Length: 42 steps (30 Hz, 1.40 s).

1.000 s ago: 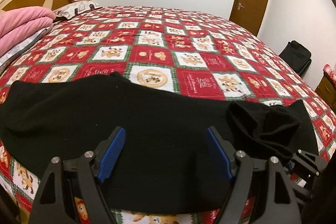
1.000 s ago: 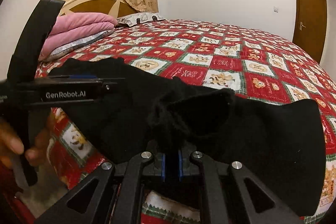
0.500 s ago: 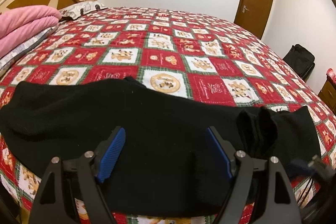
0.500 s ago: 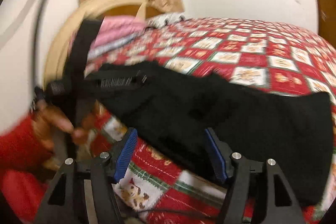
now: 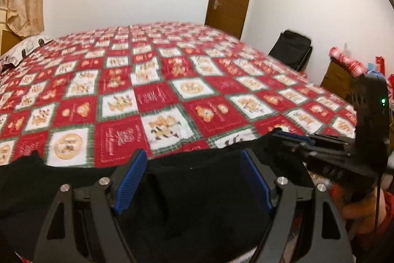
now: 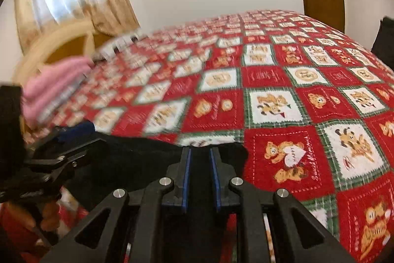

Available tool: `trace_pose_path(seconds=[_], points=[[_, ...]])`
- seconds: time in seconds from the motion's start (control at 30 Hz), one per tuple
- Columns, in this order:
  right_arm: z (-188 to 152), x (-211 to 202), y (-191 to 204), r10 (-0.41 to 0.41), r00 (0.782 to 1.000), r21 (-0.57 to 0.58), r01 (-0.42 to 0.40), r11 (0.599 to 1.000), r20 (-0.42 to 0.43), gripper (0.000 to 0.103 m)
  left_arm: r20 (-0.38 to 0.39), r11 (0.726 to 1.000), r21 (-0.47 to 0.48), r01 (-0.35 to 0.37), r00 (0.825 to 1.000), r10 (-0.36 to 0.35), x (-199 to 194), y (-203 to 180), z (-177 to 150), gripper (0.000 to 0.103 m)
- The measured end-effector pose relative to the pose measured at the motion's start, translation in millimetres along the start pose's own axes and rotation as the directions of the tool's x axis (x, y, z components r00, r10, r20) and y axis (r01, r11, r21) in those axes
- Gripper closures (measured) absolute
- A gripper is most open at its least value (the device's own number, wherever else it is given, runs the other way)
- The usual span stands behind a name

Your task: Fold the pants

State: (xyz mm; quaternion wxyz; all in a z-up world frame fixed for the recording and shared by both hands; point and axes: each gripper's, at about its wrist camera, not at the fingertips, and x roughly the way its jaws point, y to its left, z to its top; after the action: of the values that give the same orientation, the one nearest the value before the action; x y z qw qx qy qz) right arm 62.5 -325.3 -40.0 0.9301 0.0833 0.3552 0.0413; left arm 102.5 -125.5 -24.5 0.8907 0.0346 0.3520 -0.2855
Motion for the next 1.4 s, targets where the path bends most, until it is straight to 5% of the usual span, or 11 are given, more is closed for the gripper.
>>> trace_pose_path(seconds=[0.03,0.13,0.2,0.37,0.53,0.7,0.87,0.97,1.13,1.4], points=[[-1,14,-4,-0.068,0.996,0.003,0.068,0.998,-0.050,0.090,-0.030,0.999,-0.014,-0.036,0.999,0.036,7,3,-3,0.022],[-8,26,-20,-0.093,0.993,0.044,0.097,0.994,-0.073,0.095,-0.123,0.987,-0.082,-0.141,0.984,0.131,27,29,-20,0.022],[-9,24,-24,-0.122,0.990,0.015,0.123,0.992,-0.065,0.096,-0.134,0.982,-0.131,-0.139,0.983,0.122,27,45,-30,0.022],[-4,25,-35,-0.074,0.995,0.061,0.077,0.995,-0.061,0.096,-0.095,0.981,-0.110,-0.160,0.984,0.150,20,51,-34,0.018],[-14,-30,-26,0.030,0.996,0.067,-0.036,0.997,0.085,0.092,-0.088,0.974,-0.119,-0.191,0.979,0.182,8,52,-30,0.019],[-49,-64,-24,0.072,0.997,0.104,-0.071,0.992,-0.010,0.092,-0.083,0.985,-0.133,-0.109,0.992,0.098,-6,43,-43,0.019],[-68,-75,-24,0.118,0.993,0.143,-0.113,0.983,-0.022,0.089,-0.103,0.986,-0.041,-0.162,0.982,0.157,2,26,-50,0.018],[-74,-65,-11,0.087,0.992,0.060,-0.082,0.995,-0.092,0.078,-0.113,0.985,-0.060,-0.163,0.981,0.156,3,29,-53,0.018],[-85,-63,6,-0.012,0.996,-0.052,0.007,0.999,-0.088,0.063,-0.097,0.982,-0.039,-0.183,0.979,0.179,6,25,-56,0.015],[-83,-41,15,-0.130,0.991,-0.074,0.128,0.989,-0.020,0.060,-0.099,0.982,-0.041,-0.187,0.978,0.182,6,25,-57,0.014]])
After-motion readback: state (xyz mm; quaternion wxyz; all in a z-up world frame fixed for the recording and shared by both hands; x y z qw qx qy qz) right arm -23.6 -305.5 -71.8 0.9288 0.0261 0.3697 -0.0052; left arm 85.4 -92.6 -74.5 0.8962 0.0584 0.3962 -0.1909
